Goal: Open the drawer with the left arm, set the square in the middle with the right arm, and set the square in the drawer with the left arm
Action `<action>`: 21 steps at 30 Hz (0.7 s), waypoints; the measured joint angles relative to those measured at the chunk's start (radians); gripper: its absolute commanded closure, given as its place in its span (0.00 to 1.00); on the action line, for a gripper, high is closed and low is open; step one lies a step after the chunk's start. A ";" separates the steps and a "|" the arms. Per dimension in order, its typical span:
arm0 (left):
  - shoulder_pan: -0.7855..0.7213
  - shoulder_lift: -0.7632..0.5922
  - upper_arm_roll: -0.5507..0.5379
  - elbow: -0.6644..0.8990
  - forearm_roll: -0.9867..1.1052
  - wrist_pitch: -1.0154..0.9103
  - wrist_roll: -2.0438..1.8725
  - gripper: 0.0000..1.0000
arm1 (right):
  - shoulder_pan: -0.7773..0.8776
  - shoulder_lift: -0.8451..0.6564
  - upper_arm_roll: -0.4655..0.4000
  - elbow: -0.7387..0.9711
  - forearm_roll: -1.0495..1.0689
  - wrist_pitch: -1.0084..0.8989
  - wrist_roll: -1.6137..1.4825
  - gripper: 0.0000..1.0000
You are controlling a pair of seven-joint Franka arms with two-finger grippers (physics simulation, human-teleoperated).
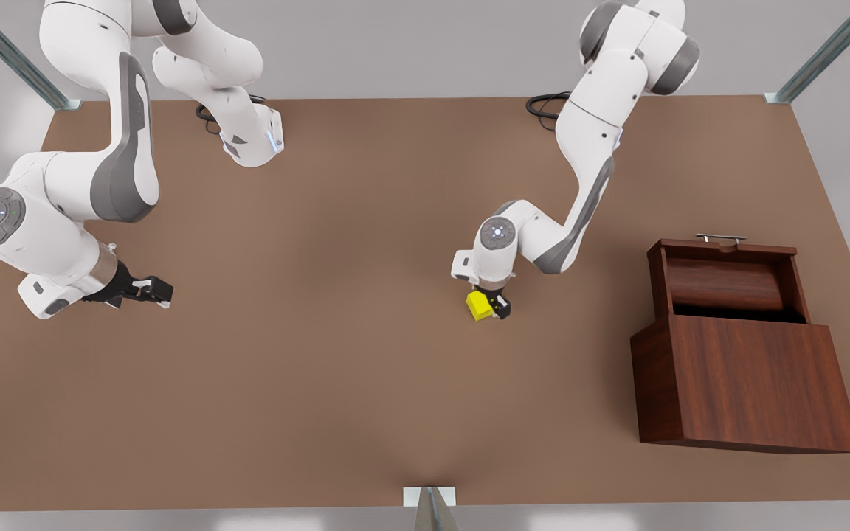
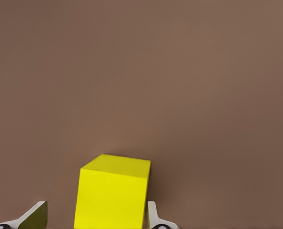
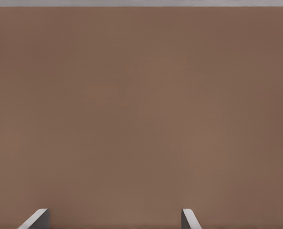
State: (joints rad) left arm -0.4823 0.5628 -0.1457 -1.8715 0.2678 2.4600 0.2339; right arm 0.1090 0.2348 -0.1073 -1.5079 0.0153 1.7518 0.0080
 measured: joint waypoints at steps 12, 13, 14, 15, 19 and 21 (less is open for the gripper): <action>0.001 0.064 0.000 0.012 0.007 0.041 -0.016 0.13 | -0.002 -0.003 -0.002 0.005 0.000 -0.002 0.000 0.00; 0.001 0.066 0.001 0.011 0.007 0.048 -0.017 0.16 | -0.003 -0.003 -0.002 0.005 0.000 -0.001 -0.005 0.00; 0.001 0.066 0.000 0.011 0.007 0.048 -0.018 0.18 | -0.003 -0.003 -0.002 0.005 -0.001 0.000 -0.004 0.00; 0.001 0.066 0.000 0.011 0.007 0.048 -0.018 0.20 | -0.006 -0.003 -0.002 0.005 -0.002 0.001 -0.005 0.00; 0.001 0.068 0.002 0.011 0.007 0.049 -0.018 0.24 | -0.006 -0.003 -0.002 0.005 0.000 0.000 -0.003 0.00; 0.001 0.068 0.000 0.011 0.007 0.050 -0.018 0.25 | -0.006 -0.004 -0.002 0.005 0.000 0.000 -0.003 0.00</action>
State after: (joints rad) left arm -0.4817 0.6305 -0.1457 -1.8607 0.2743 2.5095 0.2163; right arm 0.1029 0.2305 -0.1089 -1.5033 0.0153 1.7518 0.0046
